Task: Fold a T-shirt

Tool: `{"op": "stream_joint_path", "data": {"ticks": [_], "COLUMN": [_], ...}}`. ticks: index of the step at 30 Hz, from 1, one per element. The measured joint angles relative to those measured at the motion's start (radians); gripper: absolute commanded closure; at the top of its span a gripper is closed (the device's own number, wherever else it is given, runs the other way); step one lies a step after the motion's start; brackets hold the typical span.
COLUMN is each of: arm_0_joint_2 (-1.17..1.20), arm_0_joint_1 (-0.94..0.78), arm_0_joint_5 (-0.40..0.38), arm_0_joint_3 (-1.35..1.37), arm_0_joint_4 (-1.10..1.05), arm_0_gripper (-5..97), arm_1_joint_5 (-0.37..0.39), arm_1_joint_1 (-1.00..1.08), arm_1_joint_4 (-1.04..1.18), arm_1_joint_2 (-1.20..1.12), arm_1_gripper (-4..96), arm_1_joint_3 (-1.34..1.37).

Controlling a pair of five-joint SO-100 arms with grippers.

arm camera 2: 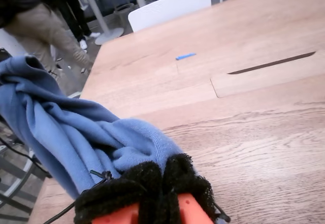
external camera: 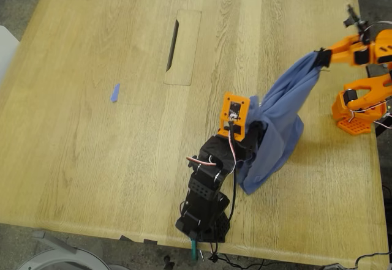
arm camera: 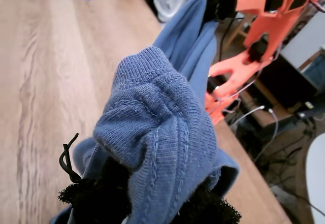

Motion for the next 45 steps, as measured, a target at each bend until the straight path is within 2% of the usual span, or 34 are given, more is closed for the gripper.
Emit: {"op": "stream_joint_path", "data": {"ticks": [8,13,20,34,45], "arm_0_joint_2": [0.178,0.256,0.305,0.291,-0.018], "arm_0_joint_1": [-0.086,-0.140,-0.245,-0.495,-0.666], "arm_0_joint_5": [0.018,0.018,0.043,0.066,0.071], "arm_0_joint_3": [0.273,0.440,0.687,0.922,0.948], "arm_0_joint_4": [-0.017,-0.083,-0.298,-0.568,-0.920], "arm_0_gripper": [92,92,92,92,92], "arm_1_joint_5": [-0.012,-0.020,-0.044,-0.046,-0.055], "arm_1_joint_1": [0.021,0.043,0.133,0.308,0.407], "arm_1_joint_4": [-0.472,-0.681,-0.933,-1.365,-1.585], "arm_1_joint_2": [0.074,0.074,0.002,-0.413,-0.815], "arm_1_gripper": [91.4,91.4,91.4,91.4,91.4], "arm_1_joint_3": [0.526,0.736,0.930,0.951,0.712]}}
